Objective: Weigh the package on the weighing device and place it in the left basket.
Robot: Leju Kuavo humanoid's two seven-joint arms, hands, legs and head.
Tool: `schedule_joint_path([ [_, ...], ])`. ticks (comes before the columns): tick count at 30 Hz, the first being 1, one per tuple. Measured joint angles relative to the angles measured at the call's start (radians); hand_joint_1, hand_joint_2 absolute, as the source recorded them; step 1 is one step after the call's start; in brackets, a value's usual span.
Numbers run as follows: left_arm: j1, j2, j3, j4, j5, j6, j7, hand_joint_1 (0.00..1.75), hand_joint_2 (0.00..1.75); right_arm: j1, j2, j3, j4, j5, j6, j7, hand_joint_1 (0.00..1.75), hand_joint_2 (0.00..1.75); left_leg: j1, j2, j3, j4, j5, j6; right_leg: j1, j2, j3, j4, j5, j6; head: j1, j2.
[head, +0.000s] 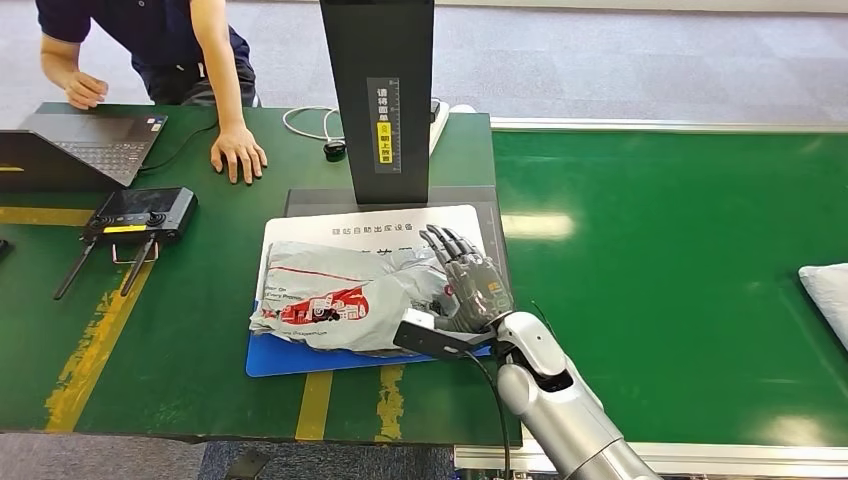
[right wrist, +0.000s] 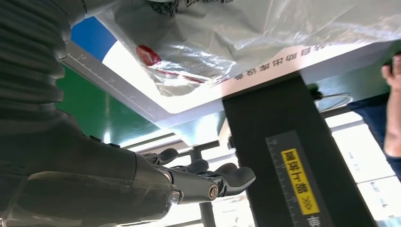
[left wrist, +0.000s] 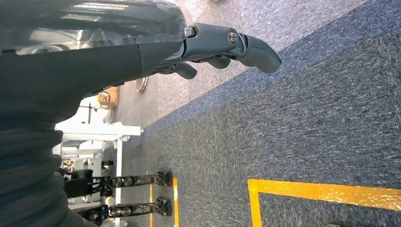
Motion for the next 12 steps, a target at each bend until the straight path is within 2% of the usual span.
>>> schedule_joint_path([
  [6,0.005,0.0,0.001,0.0,0.013,0.009,0.005,0.0,1.75,0.013,-0.002,-0.04,-0.012,-0.036,-0.076,0.074,0.0,1.75,0.0,0.0,0.0,0.0,0.0,0.0,0.0,0.0,0.0,0.0,0.0,0.0,0.0,0.0],
  [12,0.017,0.0,0.001,0.0,0.022,0.013,0.003,0.0,1.75,0.068,-0.006,-0.112,-0.072,-0.078,-0.125,0.083,0.0,1.75,0.0,0.0,0.0,0.0,0.0,0.0,0.0,0.0,-0.001,0.0,0.0,0.0,0.0,0.0],
])
